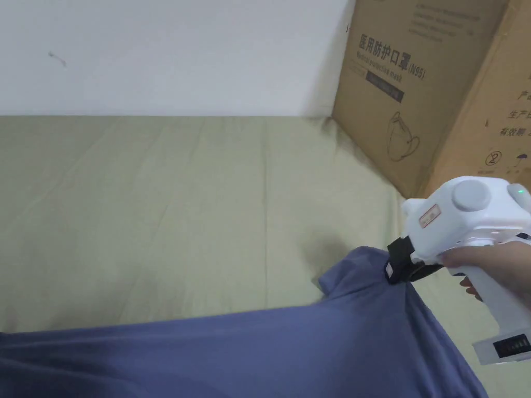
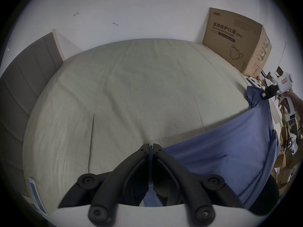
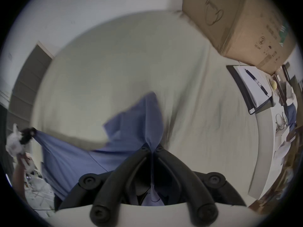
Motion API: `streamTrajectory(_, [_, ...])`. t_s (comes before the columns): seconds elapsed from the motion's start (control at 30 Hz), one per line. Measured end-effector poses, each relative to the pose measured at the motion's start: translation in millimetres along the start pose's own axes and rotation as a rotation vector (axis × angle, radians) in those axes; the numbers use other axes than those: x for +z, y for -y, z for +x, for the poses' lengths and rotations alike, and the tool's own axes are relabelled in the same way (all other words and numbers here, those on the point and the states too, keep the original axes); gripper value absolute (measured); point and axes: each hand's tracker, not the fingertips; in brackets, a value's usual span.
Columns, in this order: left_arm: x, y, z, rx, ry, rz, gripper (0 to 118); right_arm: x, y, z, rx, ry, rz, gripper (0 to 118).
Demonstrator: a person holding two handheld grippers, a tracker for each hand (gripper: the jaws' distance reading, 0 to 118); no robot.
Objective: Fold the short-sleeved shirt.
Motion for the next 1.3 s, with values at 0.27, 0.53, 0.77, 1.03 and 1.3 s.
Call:
streamTrajectory(0.27, [35,-39,3,0.039,-0.076,0.133,1,81,-12,17,-0.088,-0.058,0.249,0])
streamTrajectory(0.53, [77,-47,16,0.030,-0.041,0.227,1,128,16,18,-0.096,-0.043,0.399,0])
streamTrajectory(0.77, [87,71,26,0.070,0.033,0.119,1,96,144,37,-0.074,-0.044,0.303,0])
streamTrajectory(1.03, [82,177,36,0.129,0.062,0.064,1,39,246,50,-0.062,0.017,0.196,0])
streamTrajectory(1.3, [98,172,41,0.075,-0.130,0.110,112,56,239,31,0.022,0.131,0.259,103])
